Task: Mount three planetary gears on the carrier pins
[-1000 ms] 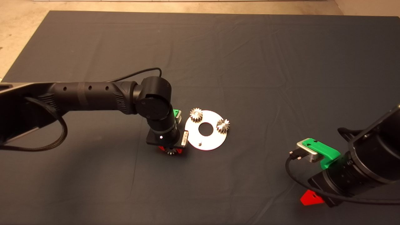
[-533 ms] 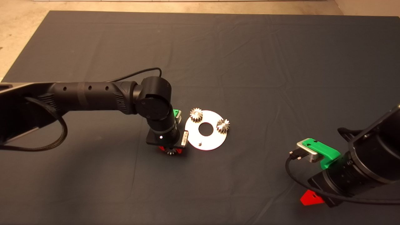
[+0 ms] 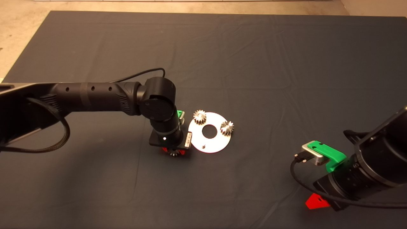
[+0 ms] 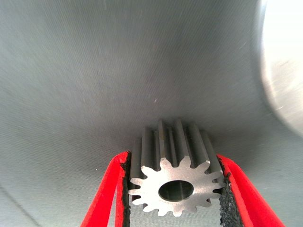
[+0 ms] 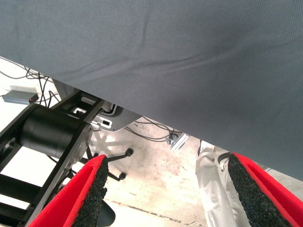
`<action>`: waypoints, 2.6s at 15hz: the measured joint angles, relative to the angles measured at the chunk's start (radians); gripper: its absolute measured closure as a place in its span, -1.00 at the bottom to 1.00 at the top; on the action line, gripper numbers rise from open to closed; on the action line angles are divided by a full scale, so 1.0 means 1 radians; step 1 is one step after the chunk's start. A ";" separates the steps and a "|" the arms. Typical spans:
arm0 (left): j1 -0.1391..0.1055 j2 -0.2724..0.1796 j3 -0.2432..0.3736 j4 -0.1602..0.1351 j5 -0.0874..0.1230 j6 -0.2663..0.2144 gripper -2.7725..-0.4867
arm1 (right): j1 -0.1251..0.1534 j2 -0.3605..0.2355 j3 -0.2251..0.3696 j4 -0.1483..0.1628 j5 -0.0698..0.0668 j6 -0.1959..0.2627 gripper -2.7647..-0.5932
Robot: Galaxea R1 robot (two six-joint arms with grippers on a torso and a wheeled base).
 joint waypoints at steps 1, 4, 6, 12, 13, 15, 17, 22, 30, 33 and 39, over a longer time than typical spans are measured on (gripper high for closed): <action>-0.013 0.009 -0.001 0.000 0.003 -0.004 0.63 | 0.000 0.000 0.000 0.001 0.000 0.000 -0.17; -0.066 0.052 -0.003 0.000 0.004 -0.024 0.63 | 0.000 0.001 0.000 0.001 0.000 0.000 -0.17; -0.092 0.072 -0.003 0.000 0.001 -0.038 0.63 | 0.000 0.001 0.000 0.001 0.000 0.000 -0.17; -0.113 0.096 0.033 0.000 0.005 -0.110 0.63 | 0.000 0.000 0.000 0.001 0.000 0.000 -0.17; -0.118 0.102 0.043 0.000 0.005 -0.118 0.63 | 0.000 0.000 0.000 0.002 -0.001 0.000 -0.17; -0.120 0.110 0.052 0.000 0.005 -0.134 0.63 | 0.000 0.000 0.000 0.002 -0.001 0.000 -0.17; -0.120 0.118 0.056 0.000 0.006 -0.142 0.63 | 0.000 0.000 0.000 0.002 -0.001 0.000 -0.17; -0.131 0.155 0.059 0.000 0.004 -0.159 0.63 | 0.000 0.000 0.000 0.002 -0.001 0.000 -0.17; -0.131 0.211 0.000 -0.001 0.004 -0.146 0.63 | 0.000 0.000 0.000 0.002 -0.001 0.000 -0.17; -0.130 0.216 -0.022 -0.003 0.005 -0.135 0.63 | 0.000 0.000 0.000 0.003 -0.001 0.000 -0.17; -0.128 0.223 -0.046 -0.012 0.005 -0.128 0.63 | 0.000 0.000 0.000 0.003 -0.001 0.000 -0.17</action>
